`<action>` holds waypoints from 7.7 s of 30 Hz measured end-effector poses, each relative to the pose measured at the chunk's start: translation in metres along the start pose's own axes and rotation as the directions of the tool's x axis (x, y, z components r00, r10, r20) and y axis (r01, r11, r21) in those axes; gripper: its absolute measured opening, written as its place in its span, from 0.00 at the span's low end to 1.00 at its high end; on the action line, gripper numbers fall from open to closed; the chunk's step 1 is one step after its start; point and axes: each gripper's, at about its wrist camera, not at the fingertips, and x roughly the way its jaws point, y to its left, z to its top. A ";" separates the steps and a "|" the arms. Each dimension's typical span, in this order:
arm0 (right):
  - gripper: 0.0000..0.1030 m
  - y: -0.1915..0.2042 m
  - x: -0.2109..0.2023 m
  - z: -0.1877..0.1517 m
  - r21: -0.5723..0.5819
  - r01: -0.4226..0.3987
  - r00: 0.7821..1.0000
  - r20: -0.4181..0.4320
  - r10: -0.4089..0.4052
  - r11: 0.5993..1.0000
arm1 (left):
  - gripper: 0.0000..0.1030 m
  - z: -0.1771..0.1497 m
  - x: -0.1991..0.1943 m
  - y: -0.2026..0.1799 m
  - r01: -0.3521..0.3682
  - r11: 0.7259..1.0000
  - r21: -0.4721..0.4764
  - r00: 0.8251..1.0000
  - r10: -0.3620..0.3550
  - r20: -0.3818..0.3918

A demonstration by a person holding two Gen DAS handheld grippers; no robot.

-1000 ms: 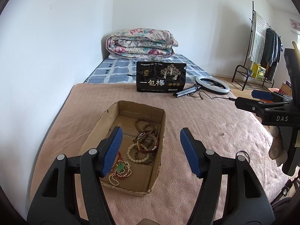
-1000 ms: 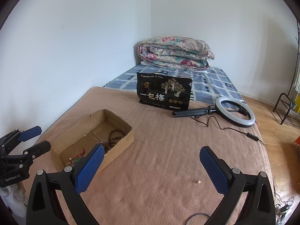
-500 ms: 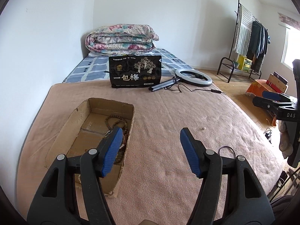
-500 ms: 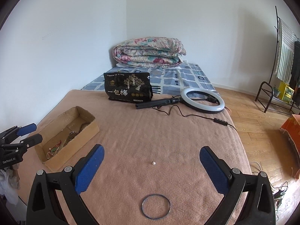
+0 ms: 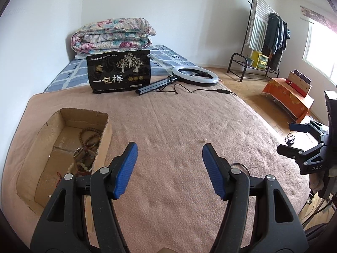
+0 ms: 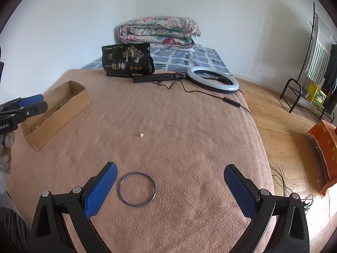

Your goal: Organize jewelry

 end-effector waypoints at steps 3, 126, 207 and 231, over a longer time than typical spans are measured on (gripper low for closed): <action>0.99 -0.003 0.011 -0.010 0.018 -0.023 0.999 -0.032 0.023 1.000 | 0.64 0.000 0.015 -0.011 0.020 1.000 0.013 1.000 -0.019 -0.021; 0.72 0.078 0.025 0.025 0.004 -0.116 0.993 0.009 0.116 0.993 | 0.15 0.004 -0.010 0.032 -0.066 0.998 0.008 0.998 0.066 0.014; 0.98 0.284 0.107 0.159 -0.153 -0.309 0.947 0.036 0.318 0.939 | 0.54 -0.028 -0.049 0.194 -0.266 0.953 -0.145 0.962 0.271 0.017; 1.00 0.266 0.050 0.148 -0.198 -0.272 0.948 0.111 0.298 0.942 | 0.55 -0.020 -0.095 0.164 -0.286 0.949 -0.135 0.951 0.299 0.084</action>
